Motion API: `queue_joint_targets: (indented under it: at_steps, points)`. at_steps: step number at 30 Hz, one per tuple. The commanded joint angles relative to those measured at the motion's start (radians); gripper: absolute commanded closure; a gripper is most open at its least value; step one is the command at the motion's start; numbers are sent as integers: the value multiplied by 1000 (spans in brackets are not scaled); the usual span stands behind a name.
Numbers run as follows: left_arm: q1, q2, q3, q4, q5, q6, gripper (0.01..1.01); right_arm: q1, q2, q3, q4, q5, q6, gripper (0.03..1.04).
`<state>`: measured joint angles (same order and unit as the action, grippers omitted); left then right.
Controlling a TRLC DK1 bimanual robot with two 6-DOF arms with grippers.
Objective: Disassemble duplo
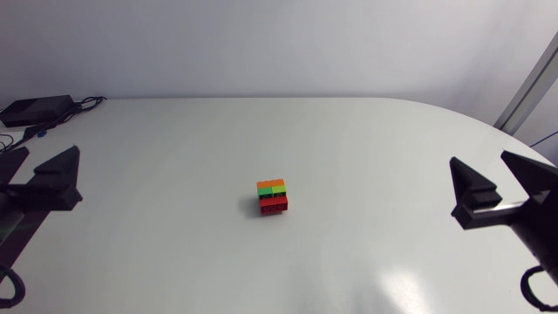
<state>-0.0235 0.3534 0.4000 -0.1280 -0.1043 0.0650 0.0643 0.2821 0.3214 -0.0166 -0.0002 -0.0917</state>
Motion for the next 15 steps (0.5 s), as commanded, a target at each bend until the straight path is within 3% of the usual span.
queue_joint_targets:
  at_steps: [1, 7, 10, 15]
  points:
    - [-44, 133, 74, -12, 2, -39, 105, 23, 138, 79, -13, 0, 38, 64]
    - [-115, 476, 227, -21, 11, -117, 110, 72, 397, 222, -32, -37, 136, 64]
    - [-116, 613, 295, -27, 110, -116, 175, 74, 534, 280, -45, -77, 172, 64]
    - [-119, 843, 441, -113, 281, -36, 175, 75, 707, 357, -66, -141, 198, 64]
